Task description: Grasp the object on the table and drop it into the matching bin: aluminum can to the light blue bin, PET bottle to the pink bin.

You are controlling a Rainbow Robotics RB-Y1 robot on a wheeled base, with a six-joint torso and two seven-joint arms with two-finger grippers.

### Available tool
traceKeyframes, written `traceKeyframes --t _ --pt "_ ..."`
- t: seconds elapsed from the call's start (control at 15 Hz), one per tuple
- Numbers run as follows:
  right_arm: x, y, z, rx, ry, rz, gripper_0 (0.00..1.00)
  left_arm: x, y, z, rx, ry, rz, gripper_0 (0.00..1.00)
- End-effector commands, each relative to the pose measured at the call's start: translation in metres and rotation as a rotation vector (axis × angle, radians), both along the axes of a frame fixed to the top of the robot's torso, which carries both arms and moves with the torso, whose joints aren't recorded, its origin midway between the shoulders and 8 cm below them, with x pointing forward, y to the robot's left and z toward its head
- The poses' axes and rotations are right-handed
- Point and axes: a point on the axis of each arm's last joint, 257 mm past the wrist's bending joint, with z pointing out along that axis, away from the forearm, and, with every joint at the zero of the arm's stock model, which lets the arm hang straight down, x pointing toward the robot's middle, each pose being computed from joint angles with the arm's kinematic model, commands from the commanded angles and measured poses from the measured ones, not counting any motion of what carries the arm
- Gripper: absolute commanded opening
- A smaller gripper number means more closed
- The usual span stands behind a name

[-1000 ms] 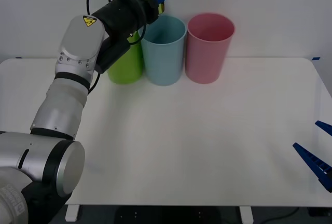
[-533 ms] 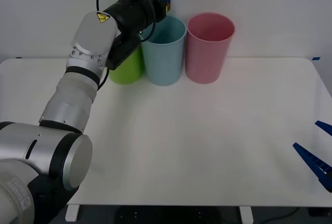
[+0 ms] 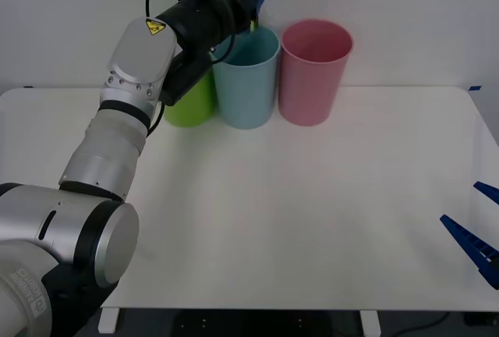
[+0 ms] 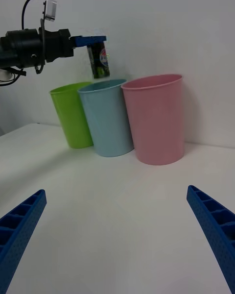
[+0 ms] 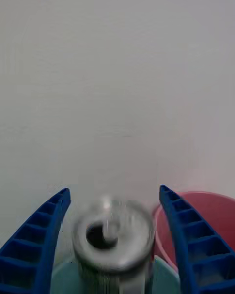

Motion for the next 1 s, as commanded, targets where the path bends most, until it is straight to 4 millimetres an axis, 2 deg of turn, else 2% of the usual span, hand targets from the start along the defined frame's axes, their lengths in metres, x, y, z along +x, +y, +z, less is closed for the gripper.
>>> traceKeyframes --t 0.07,0.6,0.73,1.0 --pt "0.0 0.0 0.0 0.0 0.0 0.0 1.0 -0.001 -0.002 0.001 -0.012 0.002 -0.006 1.0" --pt "0.0 0.0 0.0 0.0 0.0 0.0 1.0 -0.007 0.008 -0.008 -0.06 0.007 -0.013 1.0" --pt "0.0 0.0 0.0 0.0 0.0 0.0 1.0 -0.019 0.021 -0.007 -0.083 -0.015 -0.022 1.0" --pt "0.0 0.0 0.0 0.0 0.0 0.0 1.0 -0.044 0.053 -0.021 -0.113 -0.035 -0.026 1.0"
